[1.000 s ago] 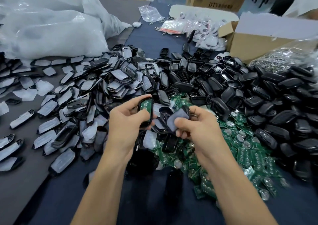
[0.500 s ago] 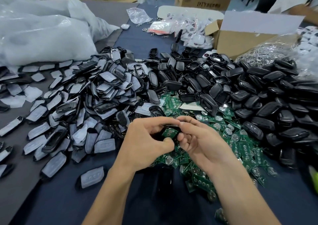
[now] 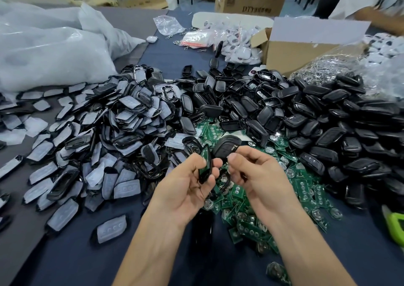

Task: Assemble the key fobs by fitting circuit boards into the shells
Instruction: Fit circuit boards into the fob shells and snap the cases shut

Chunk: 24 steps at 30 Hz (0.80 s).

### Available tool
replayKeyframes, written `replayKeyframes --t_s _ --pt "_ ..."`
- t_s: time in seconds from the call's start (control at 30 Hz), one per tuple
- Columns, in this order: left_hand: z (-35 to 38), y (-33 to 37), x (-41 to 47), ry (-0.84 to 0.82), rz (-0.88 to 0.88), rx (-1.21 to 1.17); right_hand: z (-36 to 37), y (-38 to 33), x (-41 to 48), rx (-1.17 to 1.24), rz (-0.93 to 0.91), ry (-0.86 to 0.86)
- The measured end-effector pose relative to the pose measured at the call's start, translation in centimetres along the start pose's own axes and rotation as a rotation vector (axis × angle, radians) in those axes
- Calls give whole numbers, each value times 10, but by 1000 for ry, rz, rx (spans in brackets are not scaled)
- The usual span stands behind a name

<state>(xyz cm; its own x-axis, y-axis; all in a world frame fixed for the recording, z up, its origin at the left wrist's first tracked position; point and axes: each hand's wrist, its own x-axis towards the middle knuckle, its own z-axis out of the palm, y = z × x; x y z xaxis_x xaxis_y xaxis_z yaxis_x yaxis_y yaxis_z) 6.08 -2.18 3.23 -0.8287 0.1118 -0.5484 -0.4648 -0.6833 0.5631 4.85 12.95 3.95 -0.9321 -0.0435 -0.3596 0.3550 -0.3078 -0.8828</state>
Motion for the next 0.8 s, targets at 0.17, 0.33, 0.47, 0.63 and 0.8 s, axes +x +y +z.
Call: replayKeyframes --t_s 0.17,0.33,0.47,0.63,0.8 --pt "6 -1 -1 3 -26 -6 0 -3 0 46 -27 1" --pt "7 0 2 20 -40 -13 2 -4 1 67 -14 32" --pt "1 0 3 64 38 152 -6 -3 -3 -656 -395 215" --pt "-8 6 2 46 19 256 -9 -1 -1 -1394 -996 -66" --pt "-15 12 0 17 -81 204 -12 7 2 -1360 -961 -92"
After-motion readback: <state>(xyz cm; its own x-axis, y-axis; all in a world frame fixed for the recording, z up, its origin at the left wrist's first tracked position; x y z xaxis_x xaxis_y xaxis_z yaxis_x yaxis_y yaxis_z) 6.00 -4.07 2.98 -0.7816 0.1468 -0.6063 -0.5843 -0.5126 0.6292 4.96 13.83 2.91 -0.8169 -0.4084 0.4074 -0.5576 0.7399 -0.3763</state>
